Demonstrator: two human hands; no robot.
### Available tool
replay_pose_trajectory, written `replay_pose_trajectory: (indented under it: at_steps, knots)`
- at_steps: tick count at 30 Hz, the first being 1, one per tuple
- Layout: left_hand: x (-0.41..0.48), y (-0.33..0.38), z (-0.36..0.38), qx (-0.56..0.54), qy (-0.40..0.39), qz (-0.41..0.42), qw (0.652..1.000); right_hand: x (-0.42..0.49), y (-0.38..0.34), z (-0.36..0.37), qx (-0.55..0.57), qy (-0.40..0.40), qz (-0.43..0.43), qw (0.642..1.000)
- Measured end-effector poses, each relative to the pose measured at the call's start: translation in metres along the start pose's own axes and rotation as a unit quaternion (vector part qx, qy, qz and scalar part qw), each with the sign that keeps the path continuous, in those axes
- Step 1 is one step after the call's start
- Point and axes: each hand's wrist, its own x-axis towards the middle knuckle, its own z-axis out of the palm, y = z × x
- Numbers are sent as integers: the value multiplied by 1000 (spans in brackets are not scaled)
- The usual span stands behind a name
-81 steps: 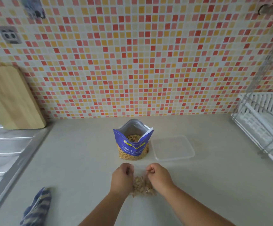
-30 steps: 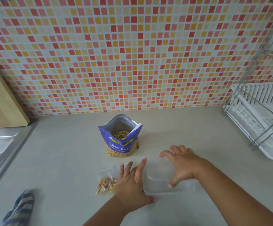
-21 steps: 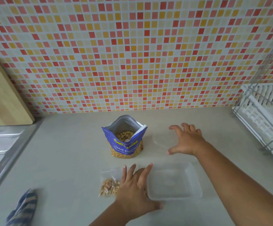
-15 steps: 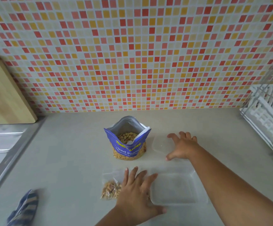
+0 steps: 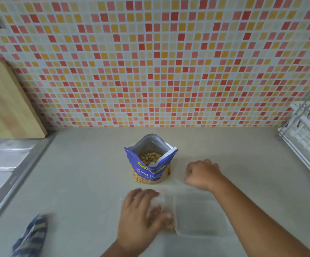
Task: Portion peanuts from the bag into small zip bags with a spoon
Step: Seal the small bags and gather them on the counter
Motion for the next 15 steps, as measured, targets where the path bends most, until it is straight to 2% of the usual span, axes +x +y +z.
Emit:
replay_pose_trajectory:
  at_steps: [2, 3, 6, 9, 15]
  knots:
    - [4, -21, -16, -36, 64, -139, 988, -15, -19, 3, 29, -46, -48, 997]
    - [6, -30, -22, -47, 67, -224, 971, -21, -28, 7, 28, -64, -72, 995]
    - [17, -50, -26, -69, -21, -408, 910, -26, -52, 21, -51, -63, -115, 990]
    - [27, -56, -23, -77, -125, -443, 884, -23, -67, 31, -100, -51, -110, 987]
    - [35, -51, -16, -33, -244, -410, 878, -16, -80, 41, -137, -74, -105, 982]
